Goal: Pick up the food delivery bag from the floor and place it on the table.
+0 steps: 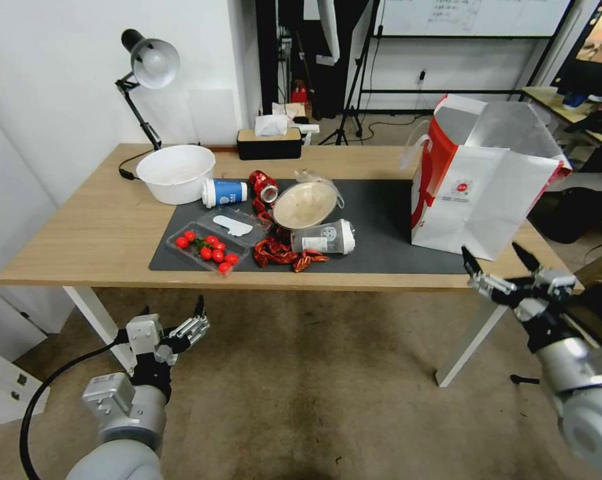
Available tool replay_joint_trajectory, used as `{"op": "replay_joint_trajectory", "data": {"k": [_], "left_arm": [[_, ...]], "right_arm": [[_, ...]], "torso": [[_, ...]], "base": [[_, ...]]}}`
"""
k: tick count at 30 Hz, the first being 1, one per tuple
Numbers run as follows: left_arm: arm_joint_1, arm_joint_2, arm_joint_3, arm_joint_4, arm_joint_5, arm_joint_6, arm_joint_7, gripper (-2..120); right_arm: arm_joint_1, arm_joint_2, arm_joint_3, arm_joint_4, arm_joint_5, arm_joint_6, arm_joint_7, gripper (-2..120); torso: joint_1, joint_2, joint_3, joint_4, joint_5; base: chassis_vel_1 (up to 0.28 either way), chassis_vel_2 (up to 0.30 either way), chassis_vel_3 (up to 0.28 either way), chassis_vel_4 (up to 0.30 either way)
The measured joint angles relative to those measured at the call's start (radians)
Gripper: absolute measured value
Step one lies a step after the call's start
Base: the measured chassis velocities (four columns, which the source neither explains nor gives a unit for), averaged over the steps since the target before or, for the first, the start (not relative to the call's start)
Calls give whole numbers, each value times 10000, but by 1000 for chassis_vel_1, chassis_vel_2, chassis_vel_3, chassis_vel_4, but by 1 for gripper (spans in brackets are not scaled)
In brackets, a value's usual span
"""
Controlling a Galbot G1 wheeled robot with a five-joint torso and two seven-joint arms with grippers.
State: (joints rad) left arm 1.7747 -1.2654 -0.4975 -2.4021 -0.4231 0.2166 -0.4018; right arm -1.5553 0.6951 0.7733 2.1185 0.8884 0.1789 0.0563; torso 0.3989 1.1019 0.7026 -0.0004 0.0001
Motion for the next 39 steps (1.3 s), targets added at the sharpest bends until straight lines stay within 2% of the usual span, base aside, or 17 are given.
{"op": "replay_joint_trajectory", "data": {"k": [3, 9, 11, 18, 27, 39], "left_arm": [[-23, -7, 31, 107, 3, -44, 52, 100], [-66, -8, 83, 245, 46, -65, 101, 100], [-108, -9, 106, 350, 52, -84, 130, 100], [-166, -5, 154, 569, 52, -198, 155, 100], [-252, 14, 200, 898, 34, -332, 157, 100], [-313, 63, 162, 1080, 44, -477, 157, 100]], "right_arm": [[-832, 611, 34, 59, -595, 284, -49, 100], [-1619, 1220, -27, -37, -1101, 541, -180, 100], [-2044, 1849, -170, -157, -1471, 714, -250, 100], [-2093, 2426, -482, -569, -1734, 802, -362, 100], [-1715, 2599, -957, -1180, -1779, 827, -456, 100], [-1591, 2618, -1184, -1283, -1484, 724, -743, 100]], "torso": [[0, 0, 0, -2, 3], [0, 0, 1, -1, -2], [0, 0, 1, -1, -1], [0, 0, 1, 0, -2], [0, -2, 1, 1, -1], [1, -1, 1, 0, 0]], "base": [[0, 0, 0, 0], [0, 0, 0, 0], [0, 0, 0, 0], [0, 0, 0, 0], [0, 0, 0, 0], [0, 0, 0, 0]]}}
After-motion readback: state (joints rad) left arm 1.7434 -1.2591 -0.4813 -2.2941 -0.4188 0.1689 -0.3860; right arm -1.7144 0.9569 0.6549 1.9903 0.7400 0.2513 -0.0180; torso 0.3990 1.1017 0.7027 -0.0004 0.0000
